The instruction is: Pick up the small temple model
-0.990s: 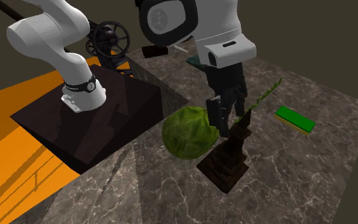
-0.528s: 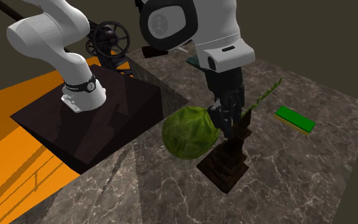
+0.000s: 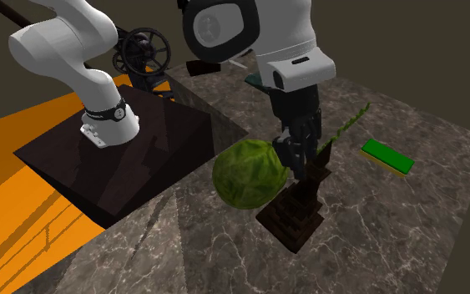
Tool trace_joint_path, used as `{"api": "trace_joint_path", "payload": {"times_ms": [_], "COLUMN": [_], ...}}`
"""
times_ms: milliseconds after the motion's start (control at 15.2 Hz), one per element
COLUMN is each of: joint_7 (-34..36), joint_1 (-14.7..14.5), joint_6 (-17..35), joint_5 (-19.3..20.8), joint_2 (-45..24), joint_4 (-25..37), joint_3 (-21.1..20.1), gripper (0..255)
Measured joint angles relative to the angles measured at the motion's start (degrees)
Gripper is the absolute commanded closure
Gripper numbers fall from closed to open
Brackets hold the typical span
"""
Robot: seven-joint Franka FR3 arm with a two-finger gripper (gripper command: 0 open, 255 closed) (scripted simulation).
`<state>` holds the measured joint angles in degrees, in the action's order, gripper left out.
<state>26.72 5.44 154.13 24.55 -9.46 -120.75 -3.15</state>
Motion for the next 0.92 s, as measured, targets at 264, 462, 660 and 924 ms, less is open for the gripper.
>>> {"api": "trace_joint_path", "payload": {"times_ms": [264,462,660,924], "joint_7": [-1.67,-3.09,-4.33,-5.69], "joint_1": [0.16,0.33,0.42,0.44], "joint_6": [-2.48,-4.39,-6.36,-8.93], "joint_5": [-1.72,-3.09,-4.28,-5.59], "joint_2": [1.39,2.92,3.87,4.93], "joint_4": [1.15,1.67,2.79,4.40], "joint_3": [-0.52,-0.83,-1.06,-1.30], "gripper": [255,255,255,255]}}
